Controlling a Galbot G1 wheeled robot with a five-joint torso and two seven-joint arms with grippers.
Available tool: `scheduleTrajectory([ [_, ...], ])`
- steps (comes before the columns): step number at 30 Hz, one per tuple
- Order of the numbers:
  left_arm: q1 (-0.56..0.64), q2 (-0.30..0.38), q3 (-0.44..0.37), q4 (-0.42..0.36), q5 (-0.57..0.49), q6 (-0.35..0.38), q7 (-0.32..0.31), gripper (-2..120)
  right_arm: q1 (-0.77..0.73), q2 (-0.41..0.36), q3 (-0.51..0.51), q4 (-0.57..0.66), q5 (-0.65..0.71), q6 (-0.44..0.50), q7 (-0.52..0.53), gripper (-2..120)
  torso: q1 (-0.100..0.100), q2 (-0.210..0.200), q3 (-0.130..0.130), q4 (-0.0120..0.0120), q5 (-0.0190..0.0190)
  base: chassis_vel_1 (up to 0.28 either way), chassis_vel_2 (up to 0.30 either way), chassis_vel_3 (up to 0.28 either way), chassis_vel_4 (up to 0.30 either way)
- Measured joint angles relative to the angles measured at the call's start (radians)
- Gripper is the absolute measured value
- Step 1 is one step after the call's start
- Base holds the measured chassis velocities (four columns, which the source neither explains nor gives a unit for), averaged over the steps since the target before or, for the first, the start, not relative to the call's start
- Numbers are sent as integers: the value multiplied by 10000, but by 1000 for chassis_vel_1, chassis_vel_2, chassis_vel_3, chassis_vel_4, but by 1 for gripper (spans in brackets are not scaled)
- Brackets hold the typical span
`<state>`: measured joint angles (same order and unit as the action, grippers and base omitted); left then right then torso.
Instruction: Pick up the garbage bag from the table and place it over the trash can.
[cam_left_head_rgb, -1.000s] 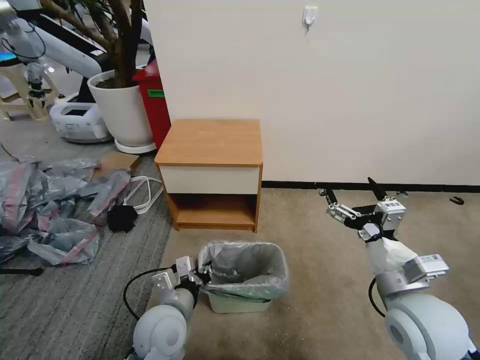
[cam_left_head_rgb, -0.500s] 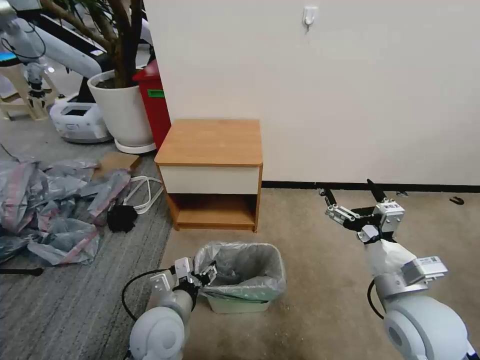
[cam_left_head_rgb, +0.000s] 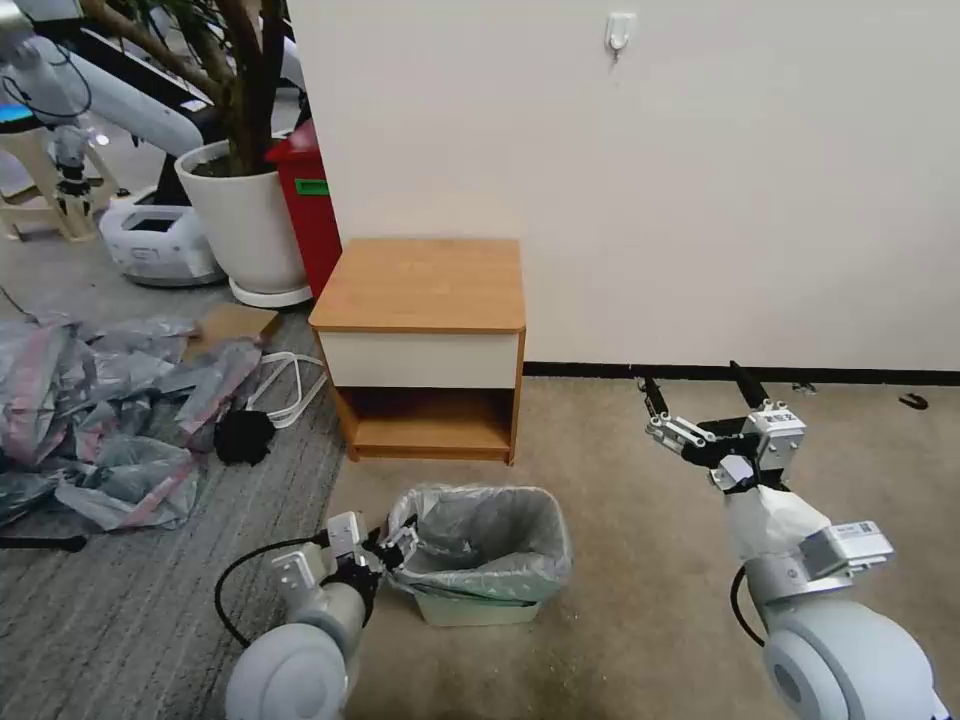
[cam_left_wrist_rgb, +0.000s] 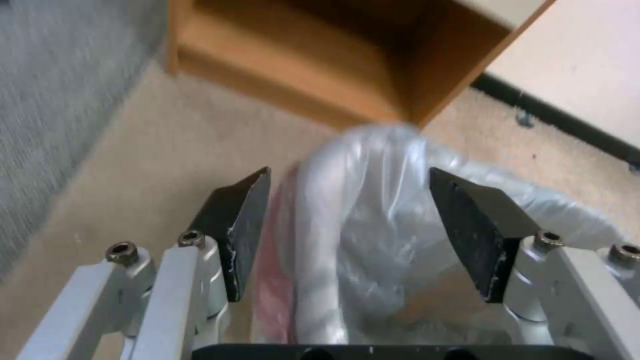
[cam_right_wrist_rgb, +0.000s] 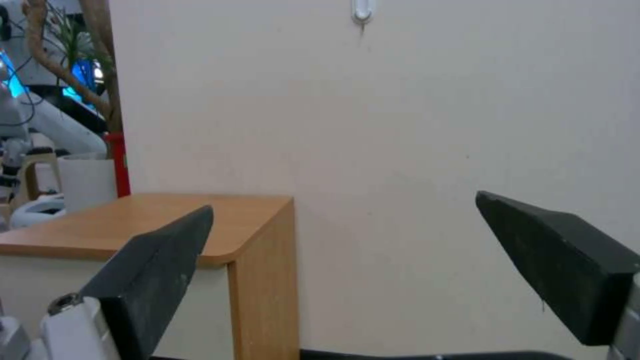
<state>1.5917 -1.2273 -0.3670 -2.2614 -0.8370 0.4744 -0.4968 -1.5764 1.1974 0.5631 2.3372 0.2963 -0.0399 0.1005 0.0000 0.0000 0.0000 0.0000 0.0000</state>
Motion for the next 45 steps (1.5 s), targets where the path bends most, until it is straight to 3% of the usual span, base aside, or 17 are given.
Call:
scheduleTrajectory([
  [3, 386, 100, -394, -490, 971, -472, 771, 64, -71, 91, 225, 0, 130, 248, -258, 100, 0, 0, 0, 0, 0, 0, 0, 0, 0],
  [4, 386, 100, -394, -490, 971, -472, 771, 64, -71, 91, 225, 0, 130, 248, -258, 100, 0, 0, 0, 0, 0, 0, 0, 0, 0],
  [8, 958, 6, -1027, -773, 3052, -1796, 2030, 73, -280, 248, 377, -60, 166, 809, -555, 100, 0, 0, 0, 0, 0, 0, 0, 0, 0],
  [9, 958, 6, -1027, -773, 3052, -1796, 2030, 73, -280, 248, 377, -60, 166, 809, -555, 100, 0, 0, 0, 0, 0, 0, 0, 0, 0],
  [13, 1462, -391, -1655, -840, 4684, -3366, 2838, 91, -455, 494, 383, -204, -42, 1544, -689, 100, 0, 0, 0, 0, 0, 0, 0, 0, 0],
  [17, 1760, -627, -2099, -899, 5283, -4108, 2941, 99, -532, 640, 360, -293, -309, 1874, -689, 100, 0, 0, 0, 0, -1, 0, 0, 0, 0],
  [22, 2007, -795, -2898, -780, 6191, -5139, 3150, 100, -646, 845, 362, -450, -993, 2115, -672, 100, 0, 0, 0, 0, -2, 0, 0, 0, 0],
  [25, 2190, -912, -3051, -792, 6281, -5344, 3206, 100, -738, 982, 366, -512, -1428, 2144, -667, 100, 0, 0, 0, 1, 0, 0, 0, 0, 0],
  [32, 2329, -1167, -3102, -142, 6724, -6064, 3398, 100, -902, 1254, 133, -945, -2177, 1842, -528, 100, 0, 1, 0, 1, -1, 0, 0, 0, 0],
  [45, 1908, -1324, -2705, 904, 7016, -6674, 3520, 100, -476, 1648, -365, -2658, -2571, 1741, -277, 100, 0, 0, 0, 0, 1, 0, 0, 0, 0],
])
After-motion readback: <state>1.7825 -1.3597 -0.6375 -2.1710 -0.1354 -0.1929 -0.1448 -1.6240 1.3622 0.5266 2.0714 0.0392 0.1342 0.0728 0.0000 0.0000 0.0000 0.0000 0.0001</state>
